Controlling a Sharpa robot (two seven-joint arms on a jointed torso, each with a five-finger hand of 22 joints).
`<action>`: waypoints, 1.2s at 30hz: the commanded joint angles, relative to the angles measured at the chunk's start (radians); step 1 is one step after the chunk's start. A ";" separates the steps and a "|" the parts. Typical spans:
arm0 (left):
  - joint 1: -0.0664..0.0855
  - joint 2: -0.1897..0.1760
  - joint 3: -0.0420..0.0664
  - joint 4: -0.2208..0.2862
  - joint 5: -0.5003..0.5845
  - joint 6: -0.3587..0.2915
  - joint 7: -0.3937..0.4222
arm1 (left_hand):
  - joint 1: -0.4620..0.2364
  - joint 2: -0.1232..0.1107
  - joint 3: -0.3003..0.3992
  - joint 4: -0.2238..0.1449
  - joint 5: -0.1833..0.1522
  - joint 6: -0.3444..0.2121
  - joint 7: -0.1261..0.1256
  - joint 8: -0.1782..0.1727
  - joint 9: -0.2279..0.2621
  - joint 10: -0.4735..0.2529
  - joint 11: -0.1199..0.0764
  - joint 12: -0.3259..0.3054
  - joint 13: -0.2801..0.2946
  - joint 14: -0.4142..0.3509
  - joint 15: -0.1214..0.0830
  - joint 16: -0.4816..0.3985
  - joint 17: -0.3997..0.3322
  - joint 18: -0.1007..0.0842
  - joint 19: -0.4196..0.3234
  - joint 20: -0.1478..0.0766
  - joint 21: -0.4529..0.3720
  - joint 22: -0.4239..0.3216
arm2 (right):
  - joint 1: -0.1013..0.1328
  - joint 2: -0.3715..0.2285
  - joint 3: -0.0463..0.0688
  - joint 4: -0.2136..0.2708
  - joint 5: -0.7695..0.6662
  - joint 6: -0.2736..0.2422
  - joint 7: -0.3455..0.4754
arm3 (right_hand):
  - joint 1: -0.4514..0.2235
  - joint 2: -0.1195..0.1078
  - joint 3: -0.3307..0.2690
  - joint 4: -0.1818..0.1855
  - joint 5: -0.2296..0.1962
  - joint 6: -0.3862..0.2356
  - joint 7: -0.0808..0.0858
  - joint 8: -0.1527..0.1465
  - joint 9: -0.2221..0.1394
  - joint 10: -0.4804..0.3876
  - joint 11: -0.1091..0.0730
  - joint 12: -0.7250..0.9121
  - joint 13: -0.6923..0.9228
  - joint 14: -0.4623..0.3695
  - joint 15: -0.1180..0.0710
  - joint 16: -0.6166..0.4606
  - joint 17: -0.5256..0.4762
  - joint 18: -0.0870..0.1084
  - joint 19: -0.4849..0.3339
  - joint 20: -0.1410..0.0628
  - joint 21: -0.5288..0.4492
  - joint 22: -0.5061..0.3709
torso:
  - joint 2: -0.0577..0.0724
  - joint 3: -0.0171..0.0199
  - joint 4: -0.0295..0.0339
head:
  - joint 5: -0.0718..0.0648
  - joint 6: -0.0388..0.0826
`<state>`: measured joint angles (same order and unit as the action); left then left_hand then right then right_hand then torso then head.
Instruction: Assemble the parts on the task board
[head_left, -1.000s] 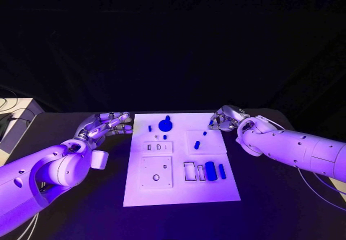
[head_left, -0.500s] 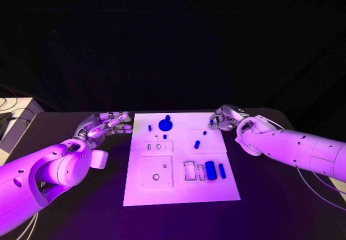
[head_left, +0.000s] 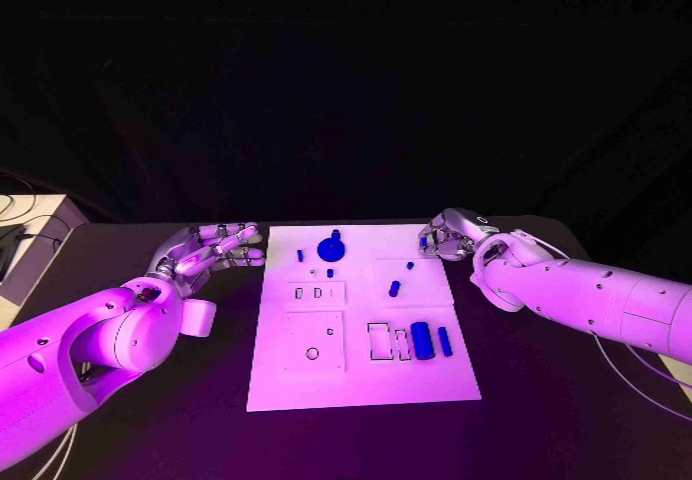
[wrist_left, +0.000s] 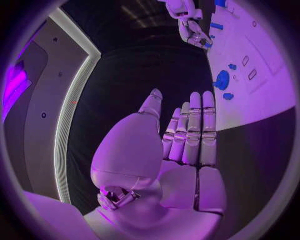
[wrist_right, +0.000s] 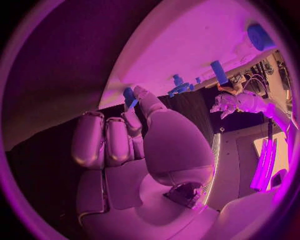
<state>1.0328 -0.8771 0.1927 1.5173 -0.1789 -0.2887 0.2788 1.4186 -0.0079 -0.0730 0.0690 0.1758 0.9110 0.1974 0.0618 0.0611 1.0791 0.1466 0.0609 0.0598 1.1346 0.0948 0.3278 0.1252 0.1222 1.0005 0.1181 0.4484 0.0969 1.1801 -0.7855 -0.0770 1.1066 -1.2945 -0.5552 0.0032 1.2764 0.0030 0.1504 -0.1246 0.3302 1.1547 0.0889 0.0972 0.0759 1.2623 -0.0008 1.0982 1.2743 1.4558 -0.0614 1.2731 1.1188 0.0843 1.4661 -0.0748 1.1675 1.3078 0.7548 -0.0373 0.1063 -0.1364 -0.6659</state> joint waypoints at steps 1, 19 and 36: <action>0.000 0.002 0.001 0.001 -0.004 0.013 0.004 | 0.006 0.002 -0.002 -0.003 -0.004 -0.006 -0.003 -0.001 0.000 -0.008 0.001 0.002 0.000 0.001 -0.001 0.002 -0.001 -0.008 -0.002 -0.003 0.004 -0.001 | -0.001 -0.003 0.000 0.010 -0.009 -0.021 0.020 | -0.008 0.016 -0.003 -0.003 -0.010 0.012 0.000 0.010 0.005 0.003 -0.002 -0.004 0.001 0.000 -0.006 -0.002 0.002 -0.008 0.053 -0.006 0.004 0.162 | 0.000 -0.0003 0.0002 | 0.000 0.001; 0.000 0.002 0.001 0.000 -0.004 0.012 0.002 | 0.008 0.002 -0.001 -0.004 -0.004 -0.008 -0.003 -0.001 0.000 -0.008 0.001 0.002 0.000 0.001 -0.001 0.002 -0.002 -0.008 -0.002 -0.002 0.004 -0.001 | 0.067 -0.027 0.003 0.202 -0.017 0.059 -0.073 | -0.016 0.009 -0.022 0.020 -0.055 0.017 -0.003 0.006 0.003 0.007 -0.003 -0.009 0.002 0.001 -0.007 -0.004 0.009 -0.008 0.052 -0.006 0.007 0.162 | -0.003 -0.0041 -0.0014 | 0.008 0.005; 0.000 0.010 0.001 0.002 -0.002 0.013 -0.002 | 0.007 0.003 -0.001 -0.003 -0.004 -0.005 -0.004 -0.001 0.000 -0.007 0.001 0.002 0.000 0.001 -0.001 0.002 -0.002 -0.007 -0.002 -0.002 0.004 -0.001 | 0.073 0.089 -0.012 0.325 -0.035 0.119 -0.269 | -0.017 0.012 -0.026 0.038 -0.053 0.015 -0.002 0.004 0.002 0.003 -0.003 -0.018 -0.001 0.001 -0.007 -0.012 0.005 -0.007 0.050 -0.006 -0.004 0.159 | -0.012 -0.0225 0.0002 | 0.042 -0.009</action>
<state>1.0328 -0.8702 0.1927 1.5168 -0.1789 -0.2889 0.2751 1.4186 -0.0079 -0.0729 0.0690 0.1758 0.9078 0.1943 0.0618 0.0610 1.0792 0.1466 0.0609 0.0598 1.1346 0.0948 0.3278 0.1240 0.1222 1.0005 0.1181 0.4484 0.0971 1.2560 -0.7011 -0.0882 1.4259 -1.3082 -0.4693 -0.1883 1.2658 0.0131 0.1244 -0.0915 0.2743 1.1569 0.0868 0.0972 0.0765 1.2685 -0.0015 1.0840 1.2742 1.4557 -0.0612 1.2651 1.1245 0.0844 1.4660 -0.0746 1.1671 1.3081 0.7441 -0.0554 0.1061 -0.0990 -0.6733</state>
